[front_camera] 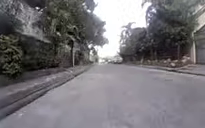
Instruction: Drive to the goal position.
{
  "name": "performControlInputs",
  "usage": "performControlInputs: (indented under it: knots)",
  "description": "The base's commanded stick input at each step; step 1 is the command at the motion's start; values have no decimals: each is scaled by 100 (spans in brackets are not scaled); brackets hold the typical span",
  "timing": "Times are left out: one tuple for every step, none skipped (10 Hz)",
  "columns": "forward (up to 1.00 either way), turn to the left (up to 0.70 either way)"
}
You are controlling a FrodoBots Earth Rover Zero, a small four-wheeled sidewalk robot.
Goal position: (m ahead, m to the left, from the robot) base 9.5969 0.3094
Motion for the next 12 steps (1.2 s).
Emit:
performControlInputs:
  knots:
    - [100,-28]
    - [100,-28]
    - [100,-14]
    - [100,0]
    - [100,12]
    - [100,12]
    - [100,12]
    - [100,12]
    - [100,12]
    - [100,12]
    - [100,12]
    - [100,12]
